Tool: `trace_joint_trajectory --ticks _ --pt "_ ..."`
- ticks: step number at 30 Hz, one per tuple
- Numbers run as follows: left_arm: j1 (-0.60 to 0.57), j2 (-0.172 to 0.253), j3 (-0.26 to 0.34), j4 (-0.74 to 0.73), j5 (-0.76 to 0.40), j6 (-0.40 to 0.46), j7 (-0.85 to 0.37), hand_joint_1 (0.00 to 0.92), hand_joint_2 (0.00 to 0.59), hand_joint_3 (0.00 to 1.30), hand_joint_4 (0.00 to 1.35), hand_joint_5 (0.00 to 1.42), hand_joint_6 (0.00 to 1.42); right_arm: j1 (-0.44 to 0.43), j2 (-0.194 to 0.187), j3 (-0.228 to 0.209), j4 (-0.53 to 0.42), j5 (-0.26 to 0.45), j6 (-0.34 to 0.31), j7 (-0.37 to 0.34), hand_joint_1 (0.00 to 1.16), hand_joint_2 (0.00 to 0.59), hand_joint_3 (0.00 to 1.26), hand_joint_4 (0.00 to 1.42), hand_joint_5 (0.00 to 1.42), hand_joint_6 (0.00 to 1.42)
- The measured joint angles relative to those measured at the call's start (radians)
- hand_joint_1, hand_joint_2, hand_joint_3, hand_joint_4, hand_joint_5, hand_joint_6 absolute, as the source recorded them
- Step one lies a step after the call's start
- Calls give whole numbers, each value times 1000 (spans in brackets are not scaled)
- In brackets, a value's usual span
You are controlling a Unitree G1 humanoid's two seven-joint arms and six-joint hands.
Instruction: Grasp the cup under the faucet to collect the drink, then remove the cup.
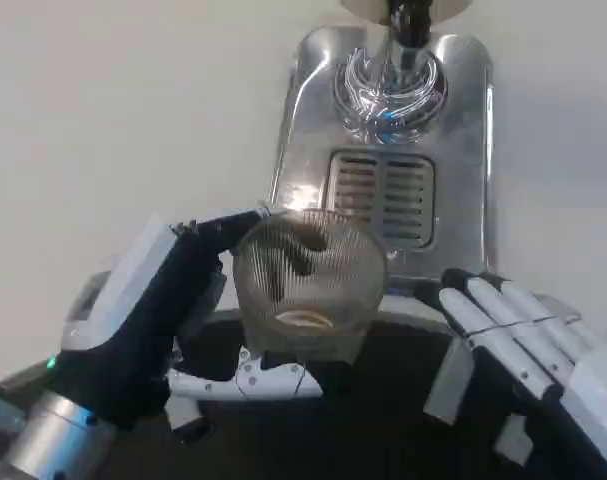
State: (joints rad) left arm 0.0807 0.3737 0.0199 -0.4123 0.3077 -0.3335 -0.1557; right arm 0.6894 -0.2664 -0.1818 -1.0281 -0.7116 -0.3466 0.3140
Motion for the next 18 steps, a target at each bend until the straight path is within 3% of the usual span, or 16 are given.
trace_joint_trajectory --ticks 13,18 --pt "17 -7 1 -7 0 9 -1 782 96 1020 1238 1338 1424 -24 46 86 2 -73 10 3 554 313 56 22 38 95" --pt "13 -12 2 -7 2 20 -1 784 97 1020 1225 1338 1424 -29 61 94 2 -92 20 3 552 313 56 22 38 95"
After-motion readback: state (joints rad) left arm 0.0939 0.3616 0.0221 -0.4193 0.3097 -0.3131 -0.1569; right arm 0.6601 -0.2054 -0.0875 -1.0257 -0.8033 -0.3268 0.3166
